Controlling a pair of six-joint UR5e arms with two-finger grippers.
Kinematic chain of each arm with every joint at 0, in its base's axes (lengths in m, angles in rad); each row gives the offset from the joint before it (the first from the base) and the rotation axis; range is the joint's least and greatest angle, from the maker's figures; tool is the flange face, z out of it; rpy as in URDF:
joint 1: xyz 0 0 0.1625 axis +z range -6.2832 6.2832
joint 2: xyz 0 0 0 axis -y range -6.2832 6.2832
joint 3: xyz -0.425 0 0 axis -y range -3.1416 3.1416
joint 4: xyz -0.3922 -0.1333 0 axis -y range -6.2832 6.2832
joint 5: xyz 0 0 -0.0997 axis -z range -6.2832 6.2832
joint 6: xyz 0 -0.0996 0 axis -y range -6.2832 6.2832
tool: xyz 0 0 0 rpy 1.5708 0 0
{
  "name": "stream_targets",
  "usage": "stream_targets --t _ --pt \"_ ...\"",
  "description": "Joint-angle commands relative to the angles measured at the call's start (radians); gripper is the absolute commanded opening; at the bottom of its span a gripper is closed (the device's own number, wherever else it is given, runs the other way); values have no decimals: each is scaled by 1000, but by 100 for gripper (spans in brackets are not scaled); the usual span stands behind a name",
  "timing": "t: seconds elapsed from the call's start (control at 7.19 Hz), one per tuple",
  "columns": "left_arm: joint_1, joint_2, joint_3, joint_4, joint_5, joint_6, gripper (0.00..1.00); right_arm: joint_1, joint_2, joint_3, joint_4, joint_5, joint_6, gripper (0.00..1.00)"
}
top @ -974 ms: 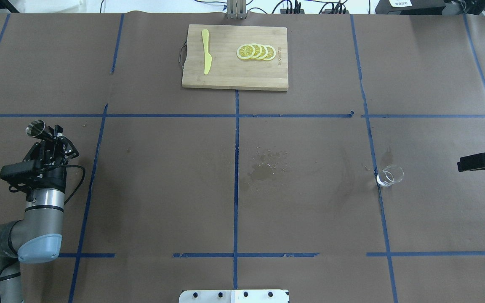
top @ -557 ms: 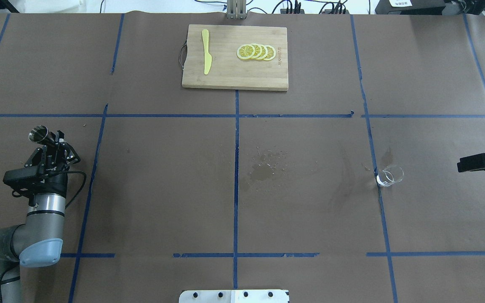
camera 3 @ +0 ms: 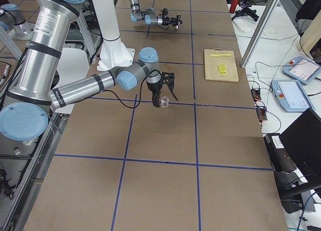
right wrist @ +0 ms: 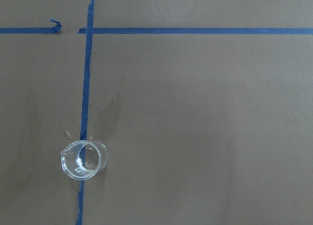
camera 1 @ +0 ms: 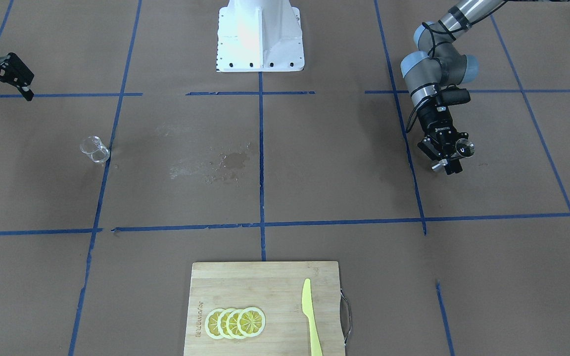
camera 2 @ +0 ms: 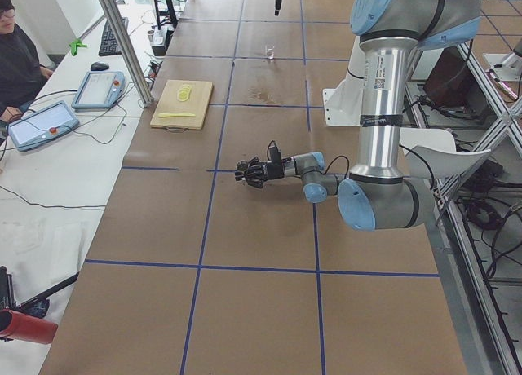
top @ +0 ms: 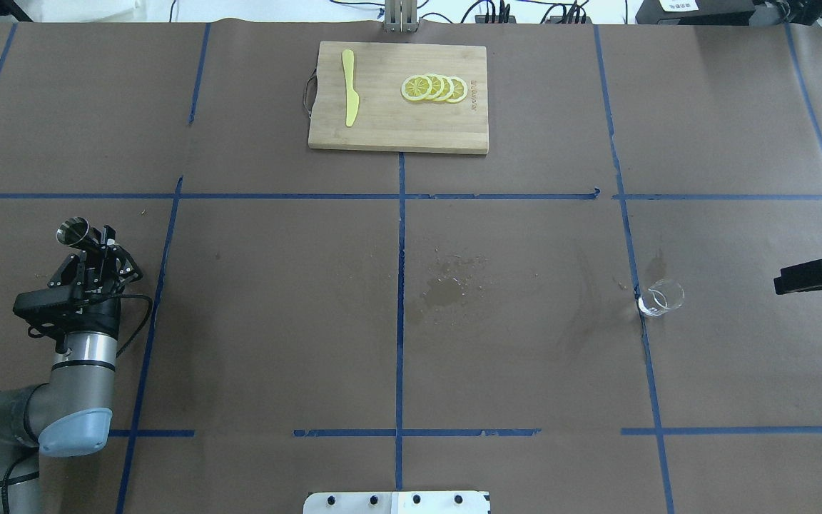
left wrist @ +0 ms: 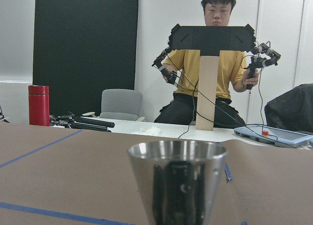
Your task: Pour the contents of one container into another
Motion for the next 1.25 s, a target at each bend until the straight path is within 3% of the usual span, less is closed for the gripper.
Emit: stream_targets --t 0.0,0.42,0.56,0.7,1.11 --pt "7 -11 0 18 0 2 0 4 0 -1 0 4 0 100" --pt "7 -14 -3 24 0 9 1 5 0 -1 0 4 0 100" --pt "9 -14 -3 24 0 9 4 5 0 -1 0 4 0 100" --pt "9 -16 -3 24 0 9 12 5 2 -1 0 4 0 100" --pt "9 -19 -3 25 0 9 14 4 2 -3 0 4 0 100"
